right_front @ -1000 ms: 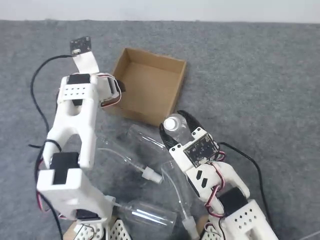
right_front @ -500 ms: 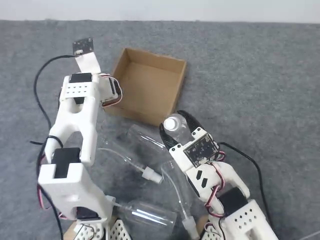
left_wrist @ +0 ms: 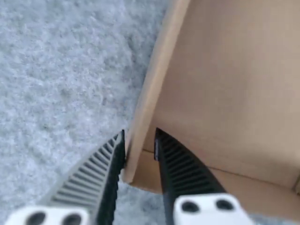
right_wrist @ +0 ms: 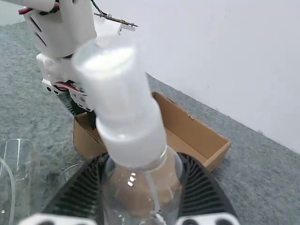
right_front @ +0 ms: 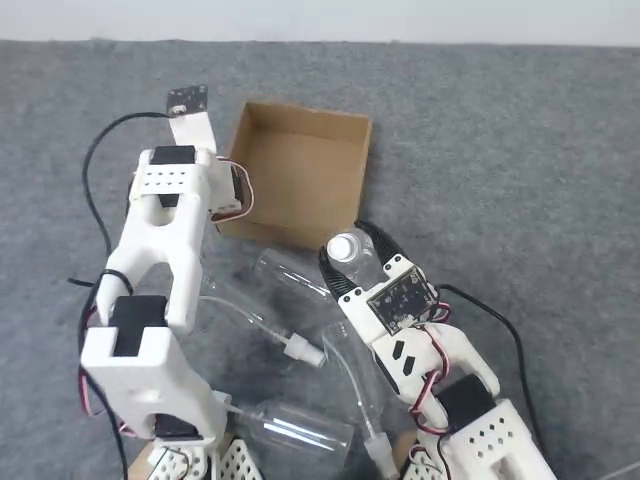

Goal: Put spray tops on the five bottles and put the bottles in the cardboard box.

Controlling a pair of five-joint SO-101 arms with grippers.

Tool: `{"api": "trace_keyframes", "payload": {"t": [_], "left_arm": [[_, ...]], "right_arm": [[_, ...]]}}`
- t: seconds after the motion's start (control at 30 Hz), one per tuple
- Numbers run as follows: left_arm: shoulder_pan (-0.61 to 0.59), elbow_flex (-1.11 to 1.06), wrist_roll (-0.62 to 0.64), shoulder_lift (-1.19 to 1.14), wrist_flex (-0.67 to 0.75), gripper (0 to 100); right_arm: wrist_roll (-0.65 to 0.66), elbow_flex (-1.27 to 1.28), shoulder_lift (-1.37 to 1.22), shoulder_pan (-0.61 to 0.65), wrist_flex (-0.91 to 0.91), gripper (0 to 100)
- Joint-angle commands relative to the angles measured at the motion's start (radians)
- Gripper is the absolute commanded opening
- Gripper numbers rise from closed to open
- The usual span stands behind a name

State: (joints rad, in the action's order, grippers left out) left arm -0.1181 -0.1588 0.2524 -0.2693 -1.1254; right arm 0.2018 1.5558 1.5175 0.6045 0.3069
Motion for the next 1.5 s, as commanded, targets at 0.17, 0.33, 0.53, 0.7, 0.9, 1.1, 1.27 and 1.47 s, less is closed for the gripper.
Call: {"api": "trace_keyframes", "payload": {"t": [0.17,0.33,0.53,0.7,0.9,1.1,1.27,1.47], "left_arm": [[0.08,0.101,-0.008,0.015,-0.103,9],[0.11,0.101,-0.006,0.017,-0.143,9],[0.127,0.113,-0.006,0.018,-0.192,12],[0.127,0.165,0.015,0.017,-0.288,21],[0.127,0.2,0.009,0.017,-0.344,22],[0.118,0.228,0.005,0.018,-0.371,23],[0.117,0.206,0.006,0.083,-0.371,22],[0.117,0.09,0.006,0.21,-0.304,22]], "right_arm": [[-0.002,-0.018,0.025,-0.012,0.002,0.7],[-0.002,-0.017,0.027,-0.012,0.002,0.7],[-0.002,-0.017,0.027,-0.012,0.002,0.7],[-0.002,-0.017,0.025,-0.012,0.002,0.7],[-0.002,-0.017,0.022,-0.012,0.002,0.7],[-0.002,-0.017,0.022,-0.012,0.002,0.7],[-0.002,-0.017,0.022,-0.012,0.002,0.7],[-0.002,-0.017,0.021,-0.012,0.002,0.7]]}}
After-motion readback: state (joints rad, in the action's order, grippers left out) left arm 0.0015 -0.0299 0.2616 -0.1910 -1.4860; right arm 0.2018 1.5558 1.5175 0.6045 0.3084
